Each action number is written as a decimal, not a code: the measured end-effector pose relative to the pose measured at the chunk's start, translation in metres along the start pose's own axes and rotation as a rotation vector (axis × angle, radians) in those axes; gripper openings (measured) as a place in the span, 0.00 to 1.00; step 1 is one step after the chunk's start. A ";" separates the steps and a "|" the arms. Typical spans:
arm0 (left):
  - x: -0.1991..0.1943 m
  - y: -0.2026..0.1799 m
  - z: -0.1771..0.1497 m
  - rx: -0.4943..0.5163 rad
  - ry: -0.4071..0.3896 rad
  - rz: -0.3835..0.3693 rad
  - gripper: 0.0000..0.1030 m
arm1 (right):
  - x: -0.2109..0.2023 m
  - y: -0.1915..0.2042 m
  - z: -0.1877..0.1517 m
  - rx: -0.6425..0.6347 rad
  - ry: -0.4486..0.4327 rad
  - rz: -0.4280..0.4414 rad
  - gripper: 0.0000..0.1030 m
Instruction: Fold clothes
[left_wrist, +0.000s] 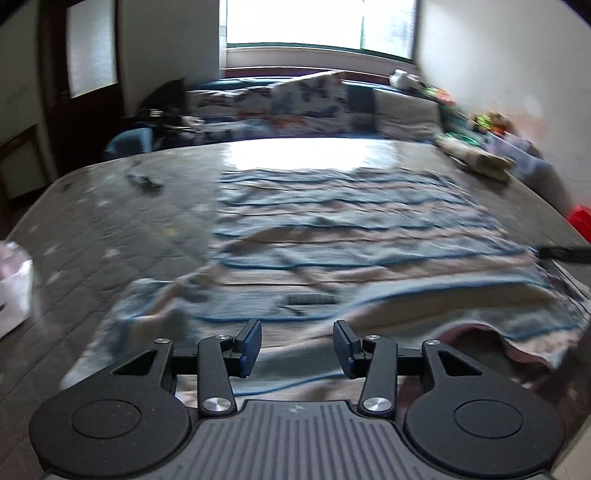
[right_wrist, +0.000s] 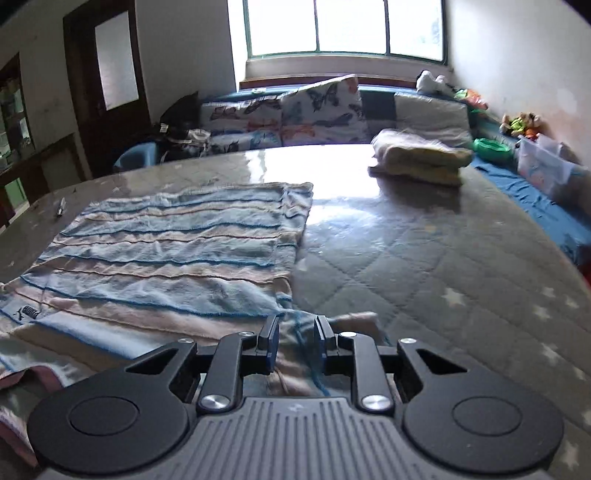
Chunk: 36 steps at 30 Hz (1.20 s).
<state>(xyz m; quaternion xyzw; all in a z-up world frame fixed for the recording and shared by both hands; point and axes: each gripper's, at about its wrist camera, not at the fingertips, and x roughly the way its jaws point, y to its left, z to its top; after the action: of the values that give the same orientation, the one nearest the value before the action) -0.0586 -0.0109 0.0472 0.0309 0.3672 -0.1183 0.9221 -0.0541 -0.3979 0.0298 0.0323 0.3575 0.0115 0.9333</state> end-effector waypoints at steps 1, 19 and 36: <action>0.002 -0.005 -0.001 0.012 0.007 -0.014 0.45 | 0.007 0.000 0.001 -0.002 0.015 -0.007 0.20; 0.000 -0.056 -0.022 0.273 0.006 -0.172 0.45 | -0.040 0.084 -0.014 -0.253 0.074 0.336 0.29; -0.009 -0.053 -0.027 0.300 -0.032 -0.183 0.02 | -0.048 0.139 -0.036 -0.462 0.053 0.372 0.03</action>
<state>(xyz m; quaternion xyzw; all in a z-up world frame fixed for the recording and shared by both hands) -0.0959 -0.0567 0.0348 0.1327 0.3320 -0.2556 0.8982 -0.1133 -0.2592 0.0444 -0.1164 0.3578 0.2644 0.8880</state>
